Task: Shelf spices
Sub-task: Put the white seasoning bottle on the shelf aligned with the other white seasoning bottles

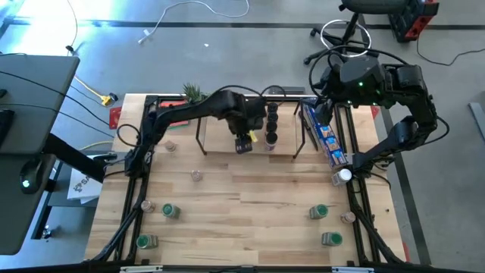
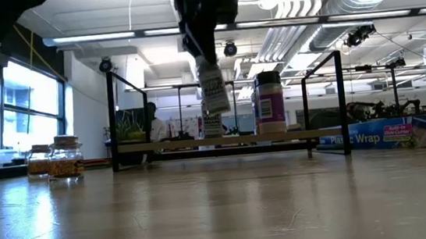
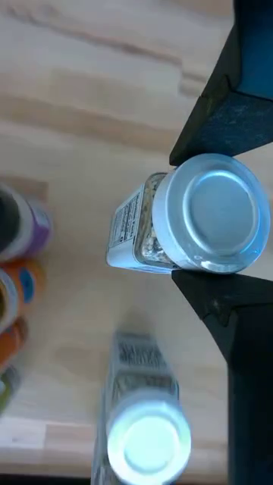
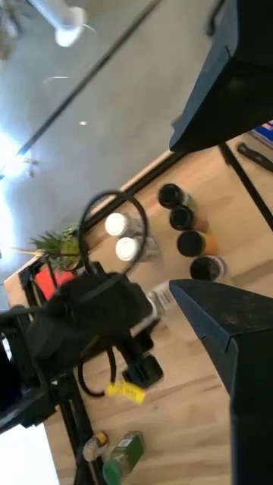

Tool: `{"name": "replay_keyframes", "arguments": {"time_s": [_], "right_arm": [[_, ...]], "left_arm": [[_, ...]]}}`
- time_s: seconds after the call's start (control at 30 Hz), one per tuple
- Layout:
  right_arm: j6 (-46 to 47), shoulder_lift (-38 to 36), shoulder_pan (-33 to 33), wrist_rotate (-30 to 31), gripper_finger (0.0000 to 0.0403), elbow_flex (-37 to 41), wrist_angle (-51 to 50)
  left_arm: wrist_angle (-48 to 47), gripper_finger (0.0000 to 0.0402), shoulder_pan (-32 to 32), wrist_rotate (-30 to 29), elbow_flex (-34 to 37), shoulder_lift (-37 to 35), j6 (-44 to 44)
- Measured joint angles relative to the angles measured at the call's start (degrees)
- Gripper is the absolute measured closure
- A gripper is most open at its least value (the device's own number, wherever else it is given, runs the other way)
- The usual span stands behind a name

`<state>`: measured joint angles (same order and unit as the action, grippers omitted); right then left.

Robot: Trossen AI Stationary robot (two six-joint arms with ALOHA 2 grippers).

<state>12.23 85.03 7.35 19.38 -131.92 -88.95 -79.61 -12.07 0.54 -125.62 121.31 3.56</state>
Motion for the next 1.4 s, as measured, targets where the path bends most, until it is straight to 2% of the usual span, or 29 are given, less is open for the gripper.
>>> {"name": "replay_keyframes", "arguments": {"time_s": [0.3, 0.5, 0.67, 1.4], "right_arm": [[5.7, 0.0, -3.3, 6.0, 0.0121, 0.0, -1.1], [7.3, 0.0, -6.2, 10.0, 0.0121, 0.0, -1.1], [7.5, 0.0, -7.6, 12.1, 0.0121, 0.0, -1.1], [7.2, 0.0, -7.9, 12.6, 0.0121, 0.0, -1.1]], "left_arm": [[0.3, 0.0202, -3.5, -1.7, 0.0, 2.2, 7.6], [0.3, 0.0175, -4.1, -2.4, 0.0, 2.5, 9.1], [0.3, 0.0179, -4.1, -2.3, 0.0, 2.5, 9.1], [3.5, 0.0172, -5.0, -2.6, 0.8, 2.6, 6.0]]}}
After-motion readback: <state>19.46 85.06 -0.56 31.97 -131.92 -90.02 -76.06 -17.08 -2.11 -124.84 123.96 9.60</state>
